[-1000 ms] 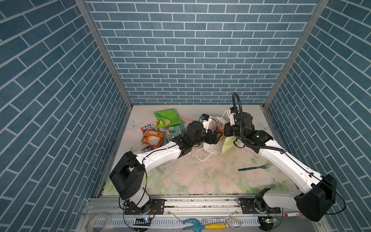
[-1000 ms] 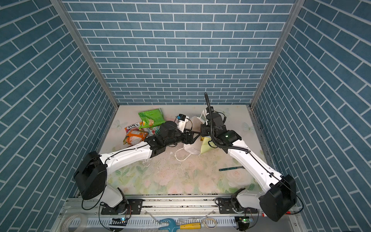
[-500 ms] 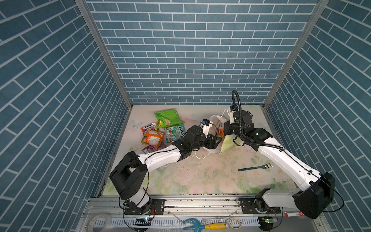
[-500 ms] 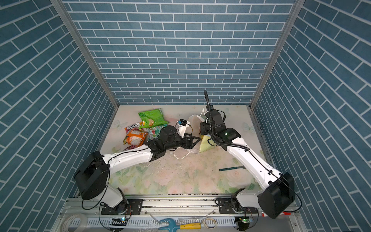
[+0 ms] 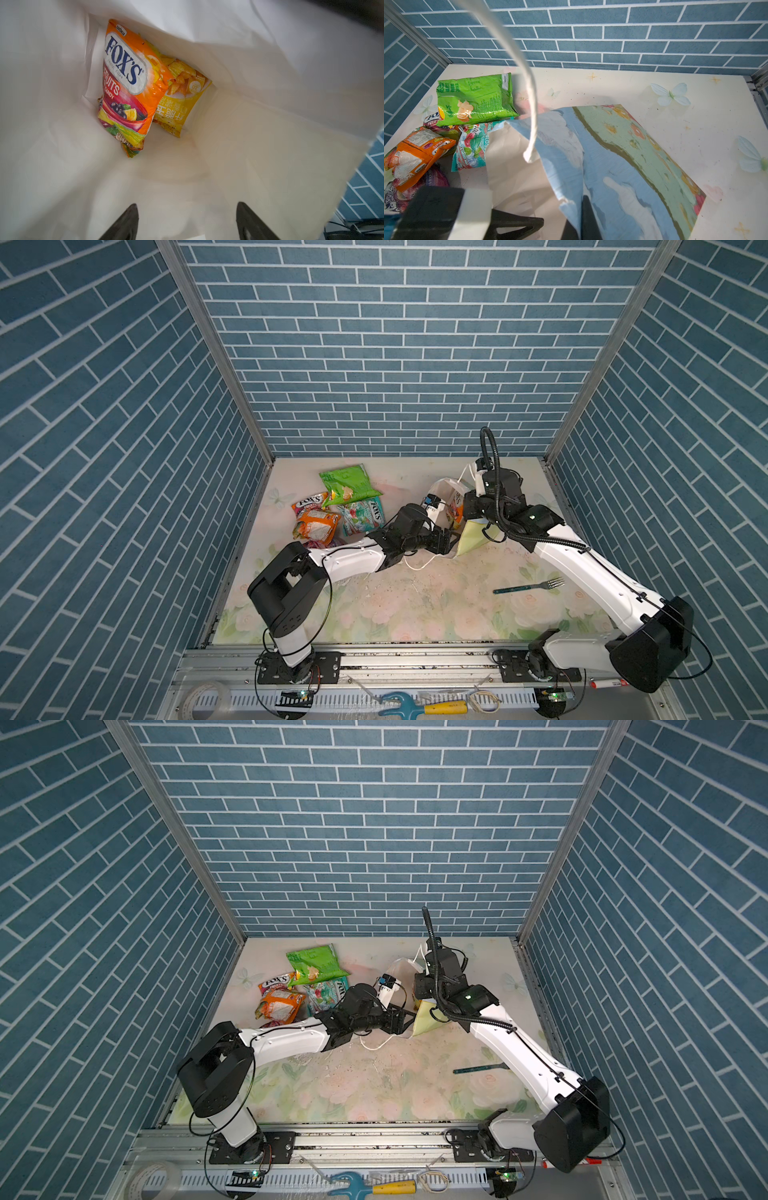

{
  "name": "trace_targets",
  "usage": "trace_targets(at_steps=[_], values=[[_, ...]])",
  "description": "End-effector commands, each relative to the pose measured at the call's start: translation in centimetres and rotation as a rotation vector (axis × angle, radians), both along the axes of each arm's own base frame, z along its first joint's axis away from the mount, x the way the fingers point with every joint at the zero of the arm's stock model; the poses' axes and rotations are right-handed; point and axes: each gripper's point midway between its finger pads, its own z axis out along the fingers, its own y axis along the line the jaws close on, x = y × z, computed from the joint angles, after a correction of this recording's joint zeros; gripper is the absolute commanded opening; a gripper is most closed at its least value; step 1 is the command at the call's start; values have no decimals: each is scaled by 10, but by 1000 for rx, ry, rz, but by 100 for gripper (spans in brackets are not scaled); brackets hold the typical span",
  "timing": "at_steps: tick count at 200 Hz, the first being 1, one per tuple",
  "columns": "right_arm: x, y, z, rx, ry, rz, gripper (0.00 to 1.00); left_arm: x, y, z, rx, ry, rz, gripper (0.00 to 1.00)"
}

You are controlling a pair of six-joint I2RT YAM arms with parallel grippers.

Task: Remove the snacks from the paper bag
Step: 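Reach the left gripper down into the bag toward the FOX'S Fruits packet, then lower the left gripper onto the FOX'S Fruits packet and close it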

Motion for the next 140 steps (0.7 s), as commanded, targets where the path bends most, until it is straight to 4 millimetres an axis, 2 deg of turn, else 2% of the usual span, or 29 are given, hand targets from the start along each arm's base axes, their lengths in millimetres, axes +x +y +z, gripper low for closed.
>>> trace_targets(at_steps=[1,19,75,89,140], values=[[5,3,20,64,-31,-19,0,8,-6,10,26,-48,2,76],[5,3,20,68,-28,-16,0,13,-6,7,50,-58,9,79],[4,4,25,72,-34,-6,0,29,-3,-1,94,-73,61,80],[4,6,26,77,-33,0,0,33,-2,-1,93,-83,79,83],[3,8,26,92,-21,8,0,47,-5,-2,71,-116,107,83]])
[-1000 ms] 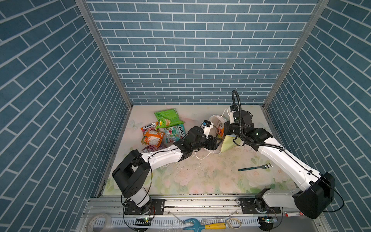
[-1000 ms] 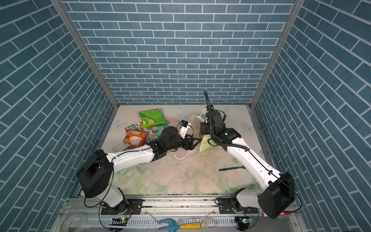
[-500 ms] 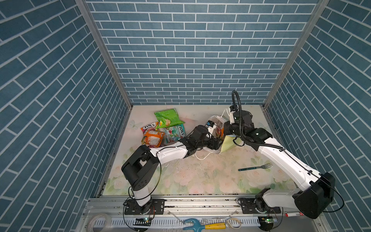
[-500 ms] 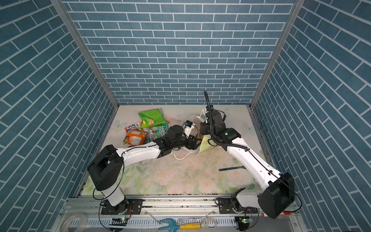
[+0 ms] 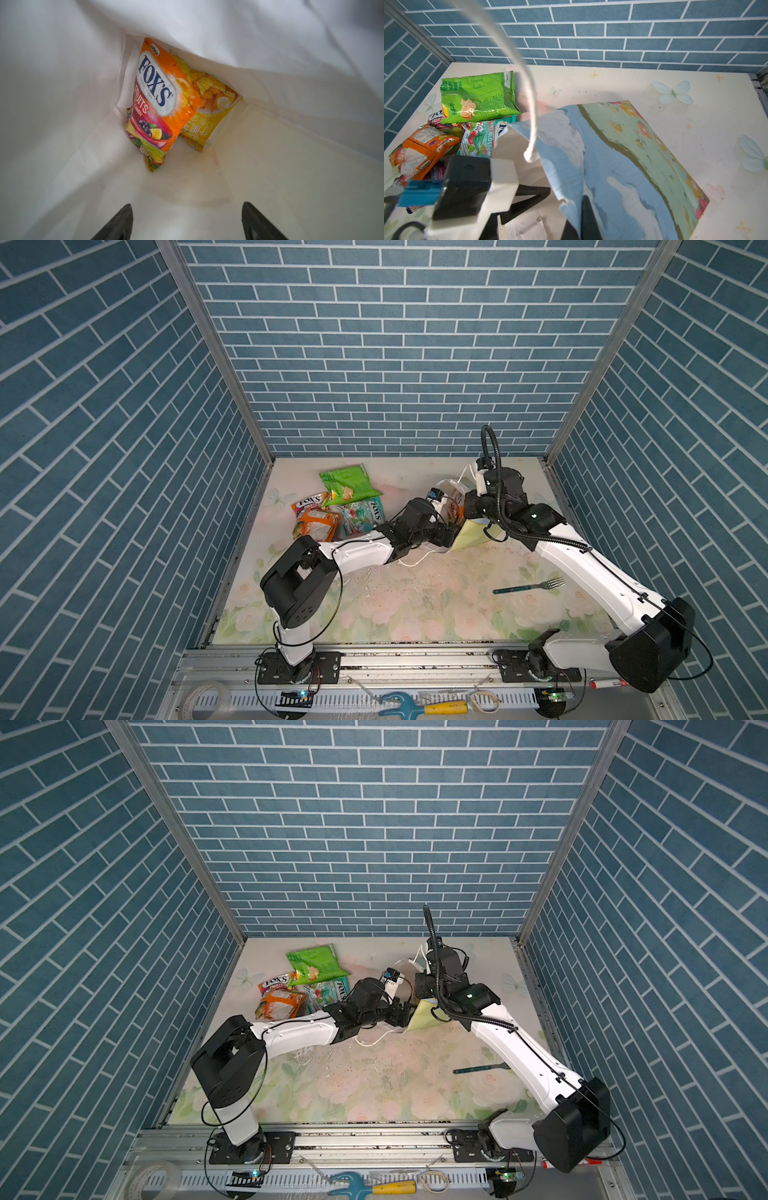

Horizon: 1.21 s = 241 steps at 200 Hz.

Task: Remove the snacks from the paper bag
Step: 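Lower the left gripper onto the FOX'S Fruits packet and close it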

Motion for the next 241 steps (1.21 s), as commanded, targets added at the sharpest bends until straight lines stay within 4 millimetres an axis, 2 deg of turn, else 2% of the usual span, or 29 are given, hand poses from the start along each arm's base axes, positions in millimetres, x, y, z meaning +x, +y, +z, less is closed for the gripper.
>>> trace_targets(at_steps=[1,106,241], values=[[5,6,24,80,-35,-9,0,12,-4,7,-17,-45,16,83],[7,8,22,109,-15,-13,0,25,-11,-21,24,-50,14,82],[15,7,5,117,17,-51,0,57,-9,-35,-96,82,78,83]])
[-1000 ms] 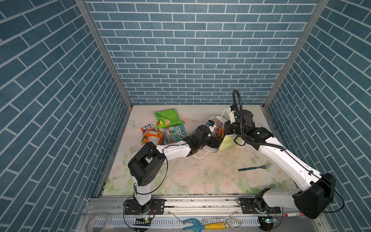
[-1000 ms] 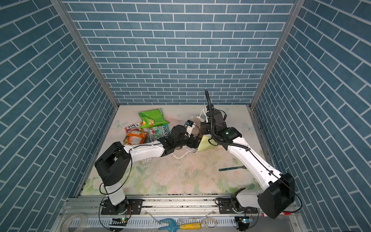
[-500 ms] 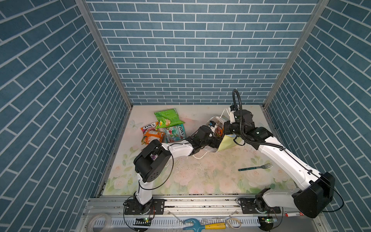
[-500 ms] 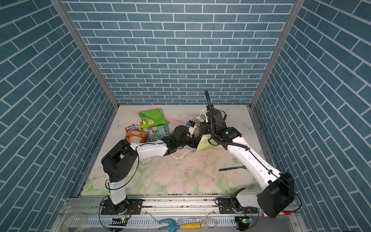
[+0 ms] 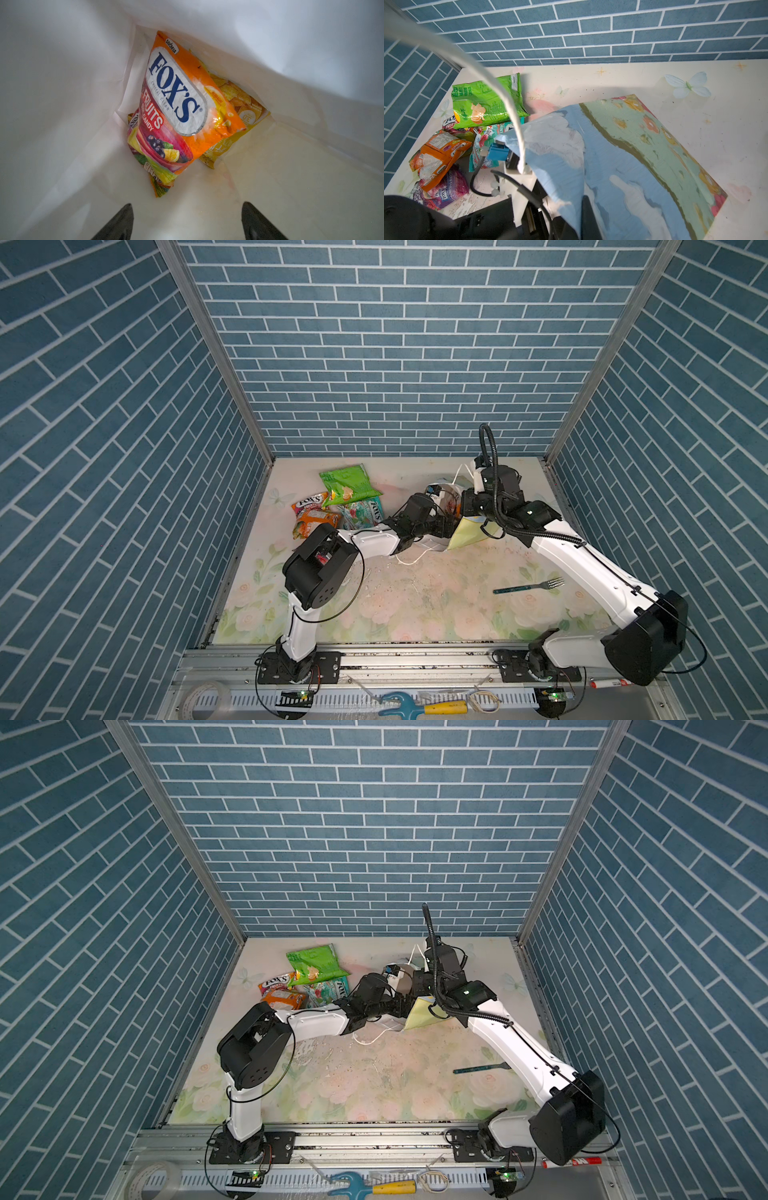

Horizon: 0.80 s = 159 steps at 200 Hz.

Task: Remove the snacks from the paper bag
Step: 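Lower the left gripper onto the FOX'S Fruits packet and close it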

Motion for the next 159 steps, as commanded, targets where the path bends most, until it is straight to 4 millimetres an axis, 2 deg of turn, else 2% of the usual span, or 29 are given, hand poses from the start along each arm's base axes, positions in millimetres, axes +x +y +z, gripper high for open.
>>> trace_targets(at_steps=[1,85,106,159], values=[[8,-1,11,53,-20,-42,0,15,0,-7,-36,31,31,83],[17,1,16,41,-31,-46,0,26,-6,-19,-80,100,52,82],[17,1,16,36,-32,-45,0,28,-4,-24,-97,137,71,85],[16,-1,15,17,-25,-41,0,32,-4,-25,-146,171,88,86]])
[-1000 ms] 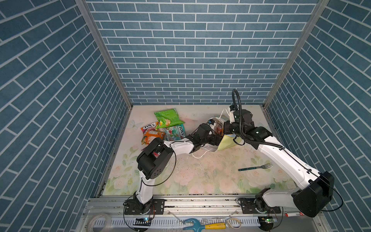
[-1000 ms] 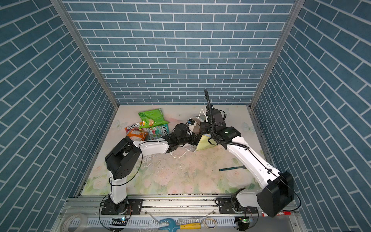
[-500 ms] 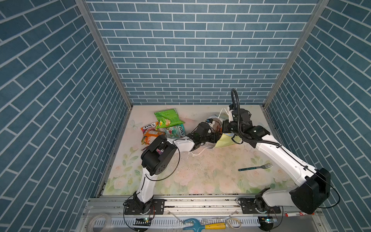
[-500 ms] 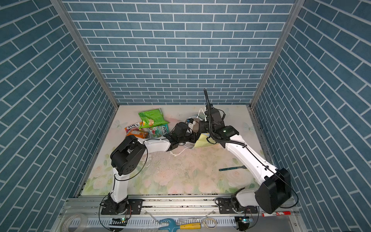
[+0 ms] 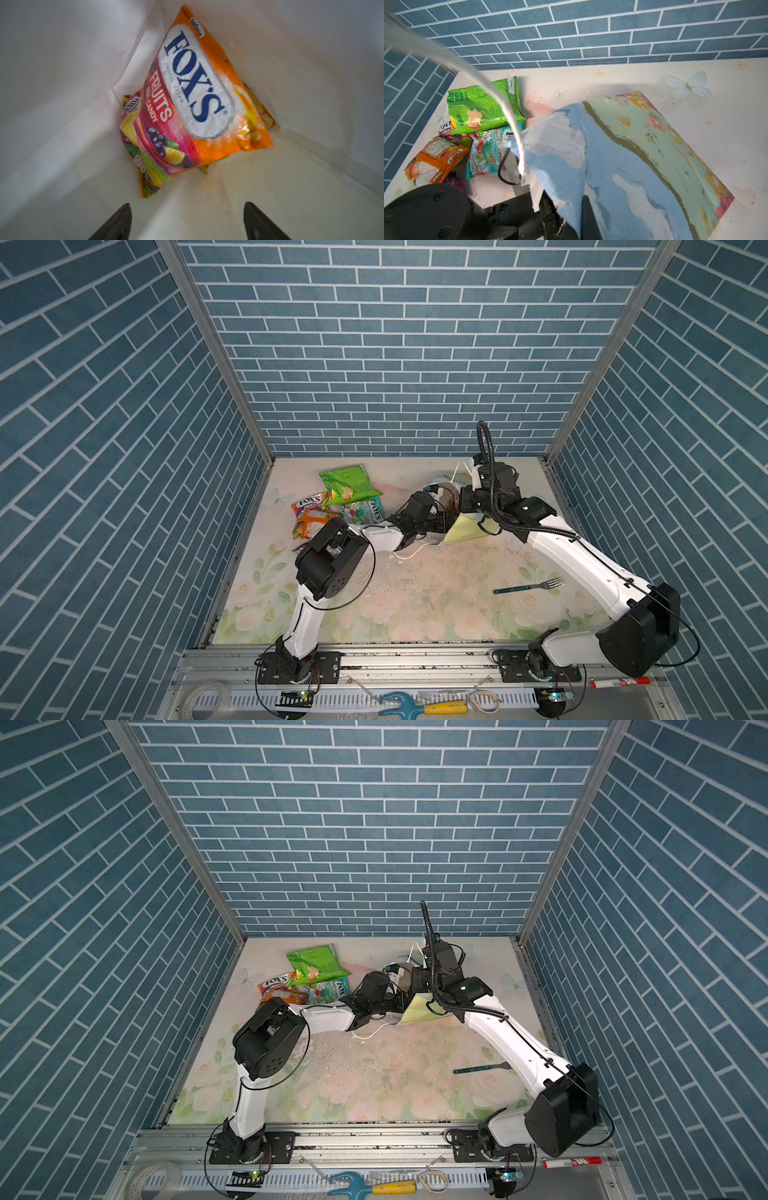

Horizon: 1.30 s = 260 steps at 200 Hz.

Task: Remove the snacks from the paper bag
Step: 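Lower the left gripper onto the FOX'S Fruits packet and close it, then lift the FOX'S Fruits packet up out of the bag with the left gripper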

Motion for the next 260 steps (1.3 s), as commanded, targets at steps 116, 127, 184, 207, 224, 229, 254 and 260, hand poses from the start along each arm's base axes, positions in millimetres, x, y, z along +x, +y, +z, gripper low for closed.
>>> trace_targets(at_steps=[116,127,184,207,224,229,254,260], values=[[8,1,19,27,-23,-12,0,20,-10,6,-117,21,32,85],[8,2,21,28,-22,-11,0,17,-12,6,-103,5,22,85],[11,4,24,22,-24,-6,0,7,-26,11,-27,-101,-50,86],[12,4,23,20,-20,-5,0,10,-30,2,-13,-96,-54,88],[12,4,22,19,-19,-7,0,15,-32,-6,1,-86,-49,88],[12,4,21,21,-17,-6,0,16,-33,-8,6,-82,-45,88],[13,6,22,28,-17,0,0,26,-29,-24,76,-53,9,88],[13,7,22,30,-18,2,0,28,-30,-27,88,-49,15,88]])
